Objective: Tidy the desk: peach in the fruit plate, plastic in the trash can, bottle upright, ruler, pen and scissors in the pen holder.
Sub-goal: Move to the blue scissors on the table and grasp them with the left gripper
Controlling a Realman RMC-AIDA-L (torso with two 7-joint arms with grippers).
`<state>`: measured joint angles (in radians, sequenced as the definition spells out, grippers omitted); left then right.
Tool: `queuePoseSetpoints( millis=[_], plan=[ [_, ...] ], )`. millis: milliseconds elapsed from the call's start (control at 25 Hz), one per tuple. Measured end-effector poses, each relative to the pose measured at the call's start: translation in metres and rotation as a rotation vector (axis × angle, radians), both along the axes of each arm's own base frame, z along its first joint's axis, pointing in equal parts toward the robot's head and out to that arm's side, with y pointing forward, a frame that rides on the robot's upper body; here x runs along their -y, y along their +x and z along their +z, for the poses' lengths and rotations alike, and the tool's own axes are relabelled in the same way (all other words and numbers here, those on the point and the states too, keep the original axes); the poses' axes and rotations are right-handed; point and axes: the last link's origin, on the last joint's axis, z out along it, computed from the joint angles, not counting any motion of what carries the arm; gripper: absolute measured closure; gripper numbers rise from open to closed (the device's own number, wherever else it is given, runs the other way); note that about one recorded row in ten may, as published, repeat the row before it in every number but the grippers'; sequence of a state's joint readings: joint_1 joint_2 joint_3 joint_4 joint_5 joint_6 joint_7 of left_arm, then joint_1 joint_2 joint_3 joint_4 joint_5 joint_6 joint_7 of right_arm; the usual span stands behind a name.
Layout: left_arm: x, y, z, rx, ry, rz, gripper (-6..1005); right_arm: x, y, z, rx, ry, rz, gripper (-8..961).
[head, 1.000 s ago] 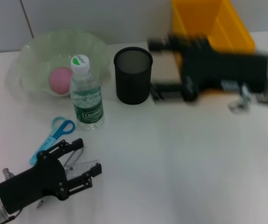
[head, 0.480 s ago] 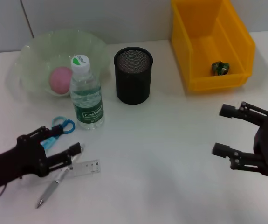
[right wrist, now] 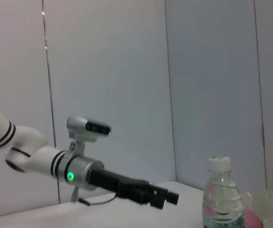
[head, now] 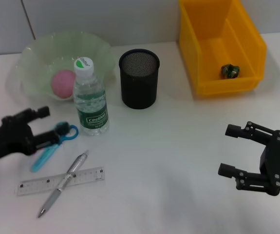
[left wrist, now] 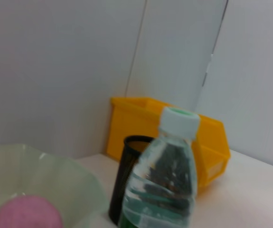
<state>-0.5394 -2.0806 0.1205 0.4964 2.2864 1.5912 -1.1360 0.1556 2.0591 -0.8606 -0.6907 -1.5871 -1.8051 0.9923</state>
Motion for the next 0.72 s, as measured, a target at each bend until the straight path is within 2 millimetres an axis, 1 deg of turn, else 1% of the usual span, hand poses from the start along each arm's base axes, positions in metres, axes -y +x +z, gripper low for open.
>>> queuePoseSetpoints(
  millis=[40,80,120,160,200,320,360,400,480,520,600,680,720],
  plan=[
    [-0.005,0.002,0.010,-0.007,0.024,-0.003,190,-0.001,0.000,-0.001,0.001,-0.001,0.003,116],
    [-0.005,0.002,0.010,-0.007,0.024,-0.003,190,-0.001,0.000,-0.001,0.001,-0.001,0.003,116],
    [-0.008,0.002,0.015,-0.007,0.037,-0.002,190,-0.002,0.000,-0.001,0.004,-0.002,0.004,116],
    [-0.012,0.005,0.025,-0.003,0.066,-0.004,190,-0.003,0.000,-0.003,0.011,-0.007,0.004,116],
    [-0.012,0.005,0.025,-0.003,0.066,-0.004,190,-0.003,0.000,-0.003,0.011,-0.007,0.004,116],
    [-0.016,0.009,0.034,-0.004,0.069,-0.007,190,-0.004,0.001,-0.007,0.022,-0.008,0.014,116],
    [-0.018,0.011,0.036,-0.006,0.062,-0.001,190,-0.002,0.002,-0.011,0.024,0.000,0.024,116],
    [-0.018,0.011,0.036,-0.006,0.062,-0.001,190,-0.002,0.002,-0.011,0.024,0.000,0.024,116],
    [-0.027,0.019,0.037,-0.036,0.038,0.014,190,-0.001,0.003,-0.013,0.025,0.007,0.026,116],
    [-0.027,0.019,0.037,-0.036,0.038,0.014,190,-0.001,0.004,-0.014,0.026,0.009,0.025,116],
    [-0.035,0.031,0.040,-0.103,0.050,0.041,190,0.000,0.005,-0.013,0.027,0.013,0.021,116],
    [-0.035,0.031,0.040,-0.103,0.050,0.041,190,0.002,0.007,-0.011,0.024,0.021,0.012,116],
    [-0.030,0.058,0.034,-0.191,0.104,0.052,190,0.002,0.008,-0.010,0.022,0.026,0.009,116]
  ],
)
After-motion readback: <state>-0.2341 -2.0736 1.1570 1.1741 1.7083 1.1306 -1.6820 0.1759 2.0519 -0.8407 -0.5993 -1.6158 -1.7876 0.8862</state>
